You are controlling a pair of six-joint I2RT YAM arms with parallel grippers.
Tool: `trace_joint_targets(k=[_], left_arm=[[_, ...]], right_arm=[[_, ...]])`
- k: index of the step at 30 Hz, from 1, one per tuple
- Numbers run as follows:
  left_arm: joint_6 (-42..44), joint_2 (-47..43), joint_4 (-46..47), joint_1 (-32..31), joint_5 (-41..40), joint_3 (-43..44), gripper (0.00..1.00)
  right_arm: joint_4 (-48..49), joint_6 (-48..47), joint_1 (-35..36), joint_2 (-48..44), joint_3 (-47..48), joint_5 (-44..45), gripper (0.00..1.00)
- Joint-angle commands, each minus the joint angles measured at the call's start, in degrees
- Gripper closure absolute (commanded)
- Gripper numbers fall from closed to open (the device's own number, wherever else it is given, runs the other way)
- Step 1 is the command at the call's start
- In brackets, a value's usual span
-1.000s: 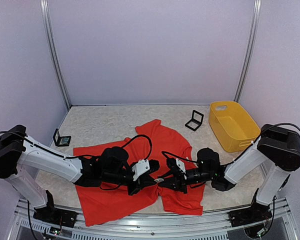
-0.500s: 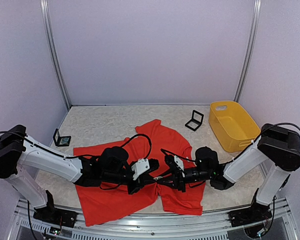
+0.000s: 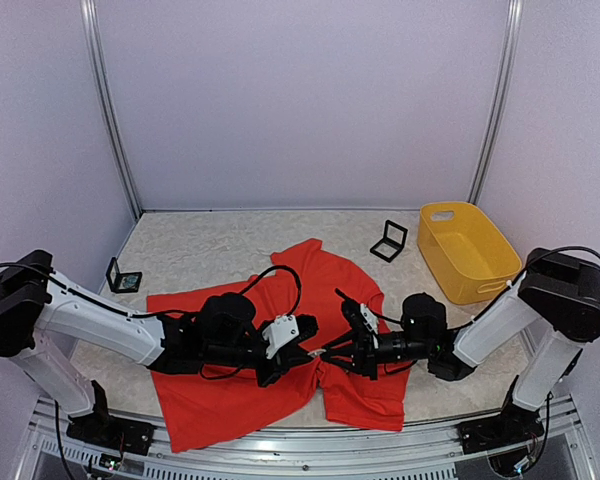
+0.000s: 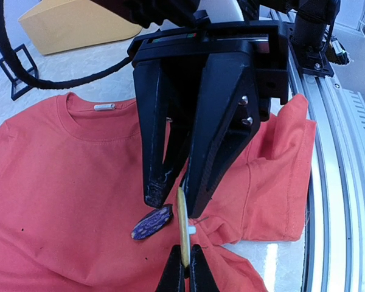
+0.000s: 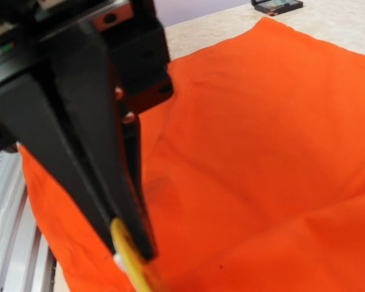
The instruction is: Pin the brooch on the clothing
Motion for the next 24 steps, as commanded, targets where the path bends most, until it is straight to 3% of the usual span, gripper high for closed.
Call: trace_joint_targets(k=[1,5,12,18,24], left_arm=[[0.26,-1.20,-0.83,-1.50,0.67,-0.82,1.00],[2.89,-0.82,-3.28,-2.53,-7.67,-0.21,1.00],[13.68,4.78,-15.62,-11.74,-28.22,6.60,1.00],[6.03,3.71,-10.57,-7.72,-18.13,4.13,1.00],[4.07,0.75,-5.19,-4.95,-7.65,1.41,1.00]], right_arm=[[-0.23,-0.74,-1.61,-2.88,0.20,2.46,0.77],[-1.43,-2.89,-1.71,-8.56,-2.71,2.26,0.71],[-18.74,-5.00,-1.78,-21.47,-3.98,17.37,0.70],[-20.41,-8.76,-1.91,-24.84,-6.53,12.04,0.60],[-16.20,-17.49,-1.81,-17.51,-6.45,-1.93,0.50]])
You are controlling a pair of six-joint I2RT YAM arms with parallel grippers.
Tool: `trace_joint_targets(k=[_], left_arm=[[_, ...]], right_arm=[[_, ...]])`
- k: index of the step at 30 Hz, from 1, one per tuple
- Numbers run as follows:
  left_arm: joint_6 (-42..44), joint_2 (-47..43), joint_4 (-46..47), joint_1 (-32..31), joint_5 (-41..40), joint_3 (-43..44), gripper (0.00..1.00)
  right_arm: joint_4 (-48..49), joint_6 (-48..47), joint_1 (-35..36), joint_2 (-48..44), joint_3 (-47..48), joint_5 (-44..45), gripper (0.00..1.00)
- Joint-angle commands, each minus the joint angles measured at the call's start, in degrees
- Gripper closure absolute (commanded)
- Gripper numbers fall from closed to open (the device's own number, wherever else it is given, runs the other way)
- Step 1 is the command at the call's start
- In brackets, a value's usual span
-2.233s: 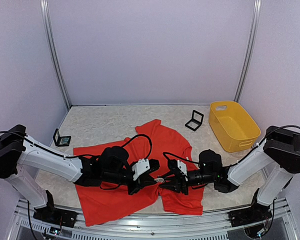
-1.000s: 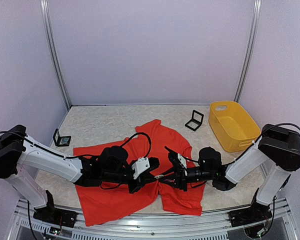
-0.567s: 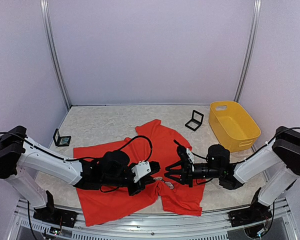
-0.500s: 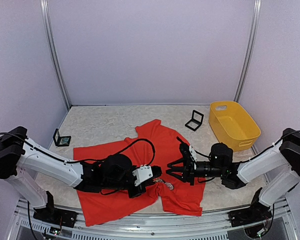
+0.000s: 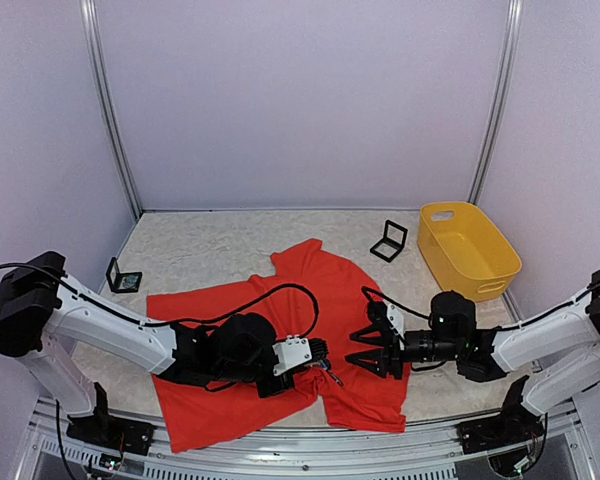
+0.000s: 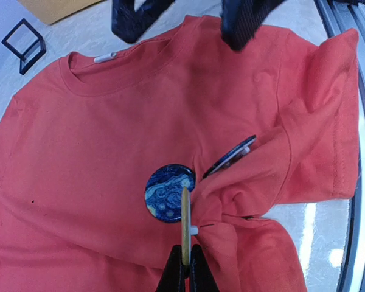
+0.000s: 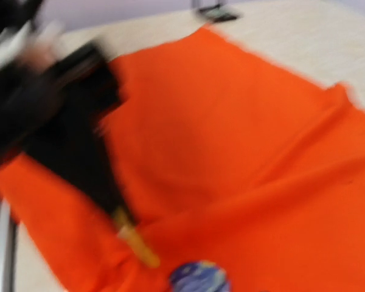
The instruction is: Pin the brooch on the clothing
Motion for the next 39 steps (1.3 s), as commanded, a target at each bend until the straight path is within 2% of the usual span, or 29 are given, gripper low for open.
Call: trace_joint_targets(k=[1,5,10,16,26,34,39], left_arm=[[-1.99,-4.08,5.80,1.25,10.06,-2.75,1.00],[-3.16,-5.88,6.60,3.77,14.65,-3.88,1.00],[-2.95,-6.11,6.49,4.84,16.52,-3.94,1.00],[-3.22,-4.85,6.42,5.54,17.41,-3.24,1.00],[-2.91,-4.84,6.56,6.09,18.84,-3.11,1.00],[-3.30,-4.92,6.57,6.02,19.43,-3.06,1.00],[-3.10,-4.94,6.56,6.04,19.96,-2.87,1.00]], right_arm=[[1.95,-8.15,-0.27,6.66,1.16,-11.89,0.50],[3.51,-10.74,-0.28,13.14,5.32,-15.27,0.47],[10.86,-8.12,0.57,20.53,8.47,-17.63,0.39],[16.71,-4.85,2.56,24.86,10.17,-17.64,0.40],[17.34,-3.13,2.87,28.56,12.42,-17.07,0.54],[17.10,-2.58,2.86,29.71,13.62,-16.37,0.71],[17.37,-1.10,2.86,29.41,14.12,-14.87,0.75]])
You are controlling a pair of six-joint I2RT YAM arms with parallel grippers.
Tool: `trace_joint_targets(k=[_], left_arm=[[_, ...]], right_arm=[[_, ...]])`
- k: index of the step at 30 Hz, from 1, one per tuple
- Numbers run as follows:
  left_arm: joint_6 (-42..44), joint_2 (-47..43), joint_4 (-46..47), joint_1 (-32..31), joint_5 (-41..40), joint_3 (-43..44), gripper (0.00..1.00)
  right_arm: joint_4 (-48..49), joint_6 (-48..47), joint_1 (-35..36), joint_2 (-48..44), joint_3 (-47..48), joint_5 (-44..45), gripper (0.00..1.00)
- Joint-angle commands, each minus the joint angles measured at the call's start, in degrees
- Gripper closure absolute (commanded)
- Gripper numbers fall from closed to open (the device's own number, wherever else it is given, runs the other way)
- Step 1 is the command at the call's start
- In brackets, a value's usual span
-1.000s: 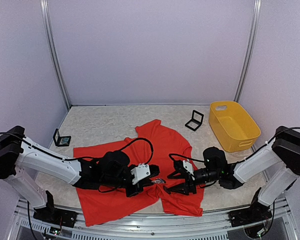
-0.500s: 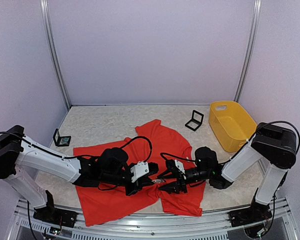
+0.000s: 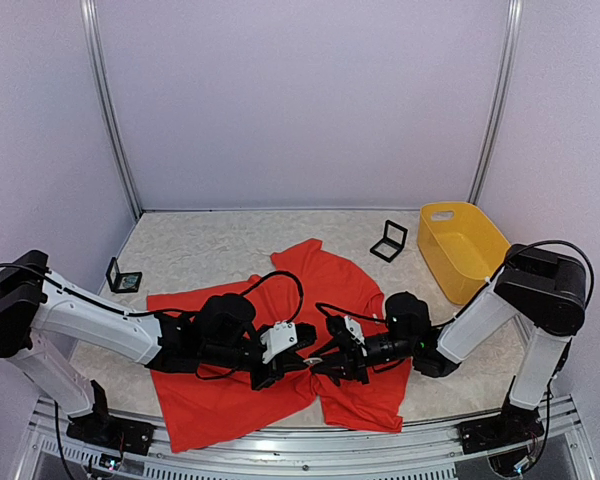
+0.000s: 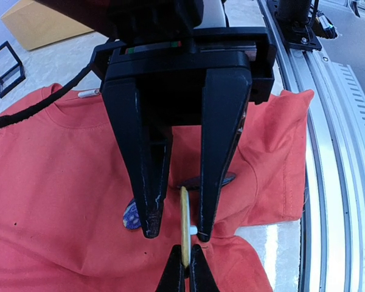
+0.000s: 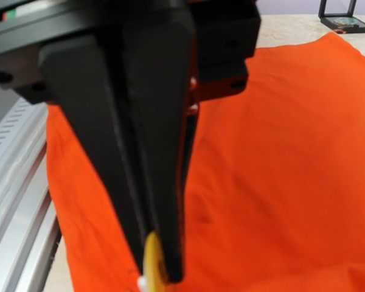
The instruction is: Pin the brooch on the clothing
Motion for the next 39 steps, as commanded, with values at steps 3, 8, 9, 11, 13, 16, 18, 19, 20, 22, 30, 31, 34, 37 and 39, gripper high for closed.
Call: trace_joint_targets(k=[3,8,9,11,13,16,18,19,20,22,30,31,34,37,39], left_arm=[[-0.30,0.64,1.02,-0.24,2.46,1.01,1.00],[-0.16,1.17,0.58,-0.50,2.41,1.16,1.00],[-0.14,1.16,0.53,-0.51,2.47,1.16,1.00],[-0.09,1.22,0.44,-0.45,2.47,1.16,1.00],[-0.05,1.13,0.35,-0.51,2.47,1.16,1.00],[-0.13,1.20,0.18,-0.51,2.44,1.15,1.00],[-0.22,1.31,-0.04,-0.54,2.43,1.23,1.00],[-0.22,1.36,-0.13,-0.58,2.43,1.25,1.00],[-0.22,1.40,-0.18,-0.68,2.45,1.25,1.00],[-0.17,1.44,-0.26,-0.69,2.48,1.31,1.00],[-0.05,1.30,-0.92,-0.76,1.87,1.33,1.00],[-0.05,1.31,-0.97,-0.72,1.81,1.38,1.00],[-0.05,1.47,-0.98,-0.73,1.66,1.49,1.00],[-0.09,1.41,-1.09,-0.75,1.32,1.60,1.00],[-0.05,1.20,-1.10,-0.73,0.92,1.51,1.00]], right_arm=[[1.02,4.34,0.50,0.05,2.10,3.22,0.75],[0.21,7.28,0.09,-0.17,2.75,4.47,0.74],[0.06,7.74,-0.10,-0.11,2.77,4.70,0.74],[0.16,8.76,-0.41,-0.18,2.78,4.62,0.74],[0.17,9.58,-0.80,-0.30,2.59,5.01,0.74],[1.61,11.99,-1.63,-0.52,1.62,6.30,0.73],[4.12,13.60,-2.16,-0.30,0.99,5.98,0.73],[4.65,14.28,-2.33,-0.26,0.94,5.95,0.74],[4.99,14.68,-2.40,-0.16,0.93,5.89,0.74],[5.42,15.07,-2.50,-0.16,0.82,5.74,0.75],[6.63,15.17,-2.96,-1.32,-1.25,5.86,0.74],[6.47,15.18,-2.93,-1.34,-1.31,5.82,0.74],[6.29,14.87,-2.94,-1.53,-1.52,5.71,0.74],[6.24,14.68,-2.94,-1.71,-1.74,5.63,0.74],[6.16,14.32,-2.96,-2.27,-2.21,5.66,0.73]])
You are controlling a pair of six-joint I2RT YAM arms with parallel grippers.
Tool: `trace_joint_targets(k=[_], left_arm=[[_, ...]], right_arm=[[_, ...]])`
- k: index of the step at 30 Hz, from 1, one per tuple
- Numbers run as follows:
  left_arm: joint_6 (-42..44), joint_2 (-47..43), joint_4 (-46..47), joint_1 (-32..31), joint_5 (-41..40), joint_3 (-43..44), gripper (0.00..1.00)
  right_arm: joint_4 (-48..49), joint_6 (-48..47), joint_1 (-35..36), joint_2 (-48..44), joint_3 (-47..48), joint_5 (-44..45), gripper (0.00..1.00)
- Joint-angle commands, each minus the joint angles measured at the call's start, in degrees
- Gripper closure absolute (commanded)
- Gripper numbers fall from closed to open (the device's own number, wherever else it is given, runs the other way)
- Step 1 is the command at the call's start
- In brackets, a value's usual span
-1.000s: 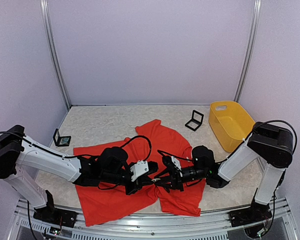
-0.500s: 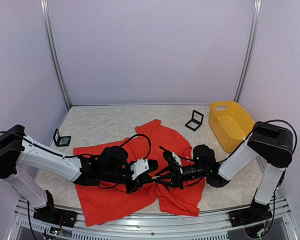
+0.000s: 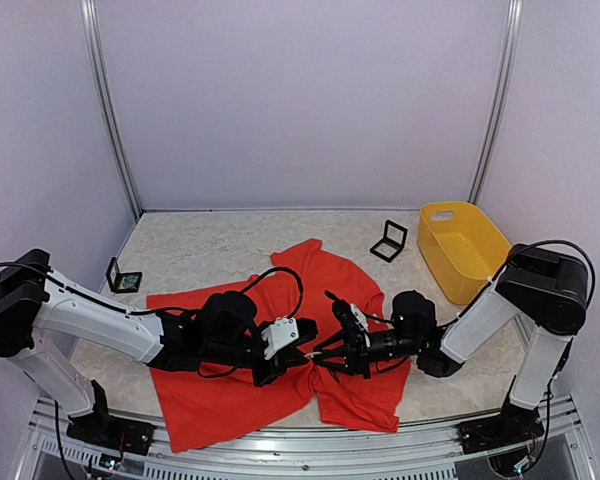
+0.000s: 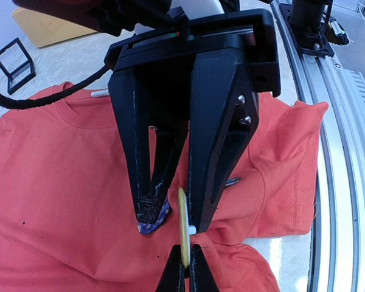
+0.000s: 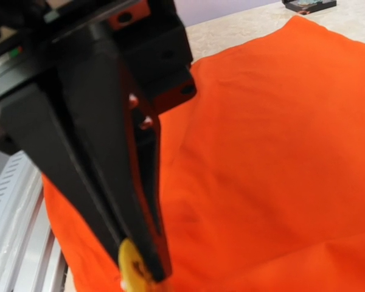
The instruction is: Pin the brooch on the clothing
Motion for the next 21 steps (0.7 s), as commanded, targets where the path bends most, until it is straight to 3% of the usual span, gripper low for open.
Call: trace_joint_targets(k=[1,13,19,21], left_arm=[[0.15,0.50,-1.56,-1.07,2.14,0.79,1.00],[0.18,1.45,-0.89,-1.85,-2.91,1.05,1.00],[8.31,3.93,-7.00,-8.83,-21.20,4.32,1.00],[10.66,6.81,-13.35,-11.13,-25.16,7.33,0.91]], right_arm=[[2.16,-0.59,-1.50,-2.36,-1.18,3.72,0.72],[0.88,-3.69,-1.49,-5.28,-3.61,2.44,0.66],[-6.85,-2.99,-1.49,-9.45,-3.73,11.33,0.67],[-10.05,-3.01,-1.56,-11.50,-3.98,17.96,0.67]])
